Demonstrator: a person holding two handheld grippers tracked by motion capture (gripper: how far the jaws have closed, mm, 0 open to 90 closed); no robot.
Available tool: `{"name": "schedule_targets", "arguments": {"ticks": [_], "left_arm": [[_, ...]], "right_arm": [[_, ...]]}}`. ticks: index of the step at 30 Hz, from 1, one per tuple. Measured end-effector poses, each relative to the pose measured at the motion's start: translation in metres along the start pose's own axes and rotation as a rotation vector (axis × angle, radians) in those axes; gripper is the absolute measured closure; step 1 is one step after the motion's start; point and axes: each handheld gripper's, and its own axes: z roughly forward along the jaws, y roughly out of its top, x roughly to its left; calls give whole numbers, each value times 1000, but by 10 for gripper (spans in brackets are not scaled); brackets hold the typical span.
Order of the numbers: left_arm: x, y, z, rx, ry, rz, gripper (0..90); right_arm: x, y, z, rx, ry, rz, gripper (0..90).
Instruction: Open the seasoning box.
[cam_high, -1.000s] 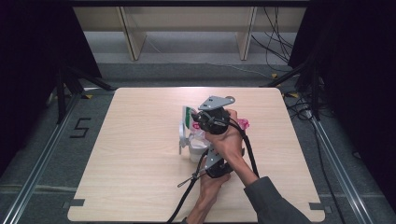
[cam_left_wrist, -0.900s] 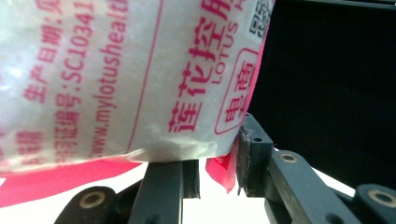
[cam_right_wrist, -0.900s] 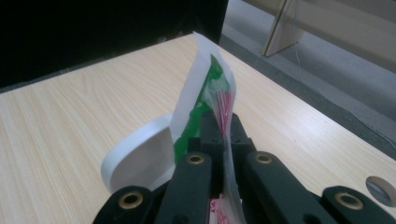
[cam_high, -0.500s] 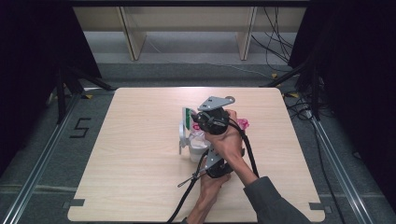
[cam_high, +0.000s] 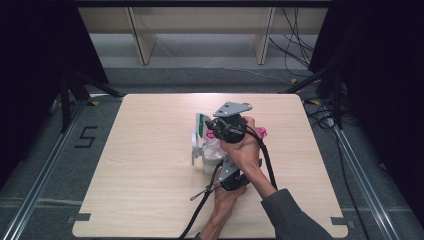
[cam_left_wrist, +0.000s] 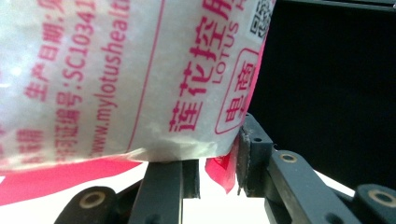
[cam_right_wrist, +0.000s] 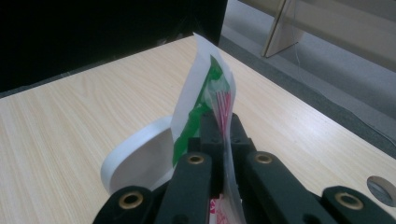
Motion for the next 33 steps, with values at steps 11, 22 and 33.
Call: {"name": "schedule_targets", "arguments": {"ticks": [11, 22, 33], "left_arm": [[0, 0, 0, 0, -3, -3, 731], [-1, 0, 0, -6, -3, 3, 730], [-3, 1, 0, -17, -12, 8, 730]], "right_arm": [[0, 0, -2, 14, 4, -13, 900], [0, 0, 0, 11, 2, -12, 900], [1, 1, -2, -4, -6, 2, 900]]}}
